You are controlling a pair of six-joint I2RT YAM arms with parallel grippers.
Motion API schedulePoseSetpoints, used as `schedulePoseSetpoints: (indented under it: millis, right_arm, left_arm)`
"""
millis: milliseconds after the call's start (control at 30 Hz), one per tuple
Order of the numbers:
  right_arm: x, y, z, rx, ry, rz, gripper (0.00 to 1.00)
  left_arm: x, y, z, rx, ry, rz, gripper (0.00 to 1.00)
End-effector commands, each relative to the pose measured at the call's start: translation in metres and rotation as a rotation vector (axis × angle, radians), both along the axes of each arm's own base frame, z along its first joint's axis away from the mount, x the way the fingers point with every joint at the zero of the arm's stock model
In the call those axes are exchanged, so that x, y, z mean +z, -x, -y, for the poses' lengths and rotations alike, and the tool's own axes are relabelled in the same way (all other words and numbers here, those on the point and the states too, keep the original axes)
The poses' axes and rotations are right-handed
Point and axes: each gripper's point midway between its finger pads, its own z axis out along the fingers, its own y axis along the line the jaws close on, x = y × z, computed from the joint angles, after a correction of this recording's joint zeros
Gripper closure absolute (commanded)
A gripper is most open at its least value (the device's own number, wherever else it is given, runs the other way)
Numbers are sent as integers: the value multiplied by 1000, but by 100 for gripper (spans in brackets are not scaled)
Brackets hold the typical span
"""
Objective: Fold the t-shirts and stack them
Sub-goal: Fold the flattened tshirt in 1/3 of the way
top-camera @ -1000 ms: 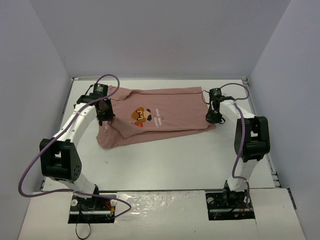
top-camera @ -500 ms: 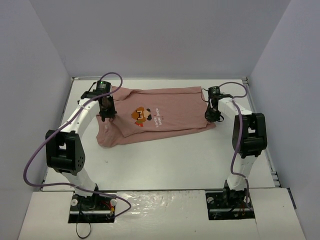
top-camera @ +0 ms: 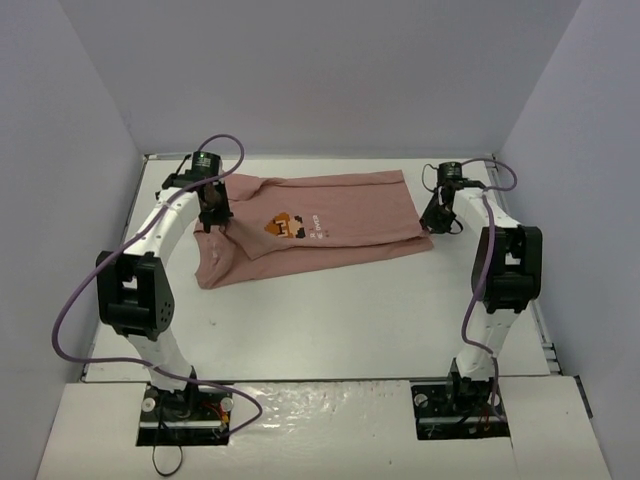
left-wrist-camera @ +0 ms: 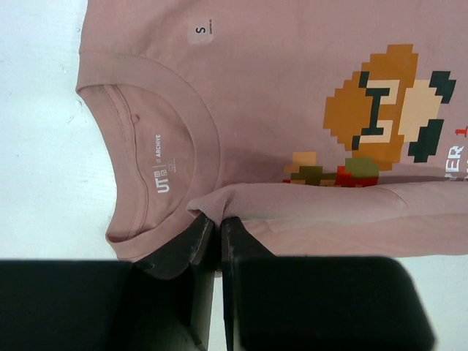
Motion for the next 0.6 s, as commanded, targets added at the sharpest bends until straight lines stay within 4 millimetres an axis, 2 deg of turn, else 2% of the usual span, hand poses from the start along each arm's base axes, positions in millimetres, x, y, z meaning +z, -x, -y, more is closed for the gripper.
schedulePoseSetpoints:
  millis: [0, 33, 100, 167, 200, 333, 433, 500, 567]
  right_arm:
    - [20, -15, 12, -38, -35, 56, 67]
    - [21, -15, 12, -32, -35, 57, 61]
    - [22, -15, 14, -17, -32, 60, 59]
    - [26, -14, 16, -5, -24, 67, 59]
    - [31, -13, 16, 0, -19, 79, 59]
    - [42, -6, 18, 30, 6, 99, 59]
    - [60, -1, 19, 46, 19, 138, 59]
    - [71, 5, 20, 53, 29, 162, 59]
    - [76, 11, 16, 59, 25, 175, 59]
  left_arm:
    - [27, -25, -7, 1, -16, 99, 93]
    - [27, -28, -6, -1, -17, 102, 89]
    - [31, -38, -7, -3, -18, 121, 81]
    - [41, -49, -7, -4, -10, 148, 78]
    - [53, -58, -5, -13, 0, 182, 71]
    - [90, -73, -3, -30, 9, 273, 58]
    - [114, -63, -1, -33, 34, 323, 54]
    - [112, -43, -2, -16, 43, 306, 50]
    - [98, -19, -7, 6, 44, 269, 48]
